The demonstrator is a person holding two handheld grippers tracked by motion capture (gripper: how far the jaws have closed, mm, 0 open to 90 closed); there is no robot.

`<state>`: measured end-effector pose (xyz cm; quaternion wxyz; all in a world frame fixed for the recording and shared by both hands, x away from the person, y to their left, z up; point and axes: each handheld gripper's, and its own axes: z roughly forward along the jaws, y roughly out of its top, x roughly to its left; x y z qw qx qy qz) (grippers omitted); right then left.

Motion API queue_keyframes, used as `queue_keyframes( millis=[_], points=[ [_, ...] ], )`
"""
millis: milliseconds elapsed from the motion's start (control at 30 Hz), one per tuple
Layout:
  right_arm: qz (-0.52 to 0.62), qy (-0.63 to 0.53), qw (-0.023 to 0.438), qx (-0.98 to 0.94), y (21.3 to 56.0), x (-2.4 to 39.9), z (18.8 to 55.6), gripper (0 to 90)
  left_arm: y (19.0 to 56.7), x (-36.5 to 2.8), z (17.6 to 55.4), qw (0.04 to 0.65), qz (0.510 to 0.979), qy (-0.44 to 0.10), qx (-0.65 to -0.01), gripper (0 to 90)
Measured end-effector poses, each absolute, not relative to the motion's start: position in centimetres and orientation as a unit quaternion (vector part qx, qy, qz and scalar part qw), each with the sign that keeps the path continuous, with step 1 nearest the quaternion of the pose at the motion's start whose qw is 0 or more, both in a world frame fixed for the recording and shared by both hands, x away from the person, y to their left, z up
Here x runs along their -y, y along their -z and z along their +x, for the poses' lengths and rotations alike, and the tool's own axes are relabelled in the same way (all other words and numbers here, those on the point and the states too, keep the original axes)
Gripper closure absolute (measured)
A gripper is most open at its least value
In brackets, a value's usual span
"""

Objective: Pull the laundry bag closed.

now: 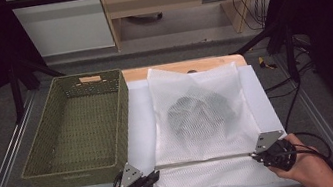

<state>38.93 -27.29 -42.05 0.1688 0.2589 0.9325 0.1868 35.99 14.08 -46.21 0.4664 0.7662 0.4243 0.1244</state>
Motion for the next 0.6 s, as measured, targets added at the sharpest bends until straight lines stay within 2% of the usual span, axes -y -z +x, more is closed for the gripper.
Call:
queue_keyframes(
  millis=[600],
  points=[
    [0.29, -0.186, 0.17, -0.923, 42.5, 30.7, 38.9, 81.9, 46.4, -14.2, 36.0, 0.463, 0.768, -0.123, -0.425, 88.8]
  ],
)
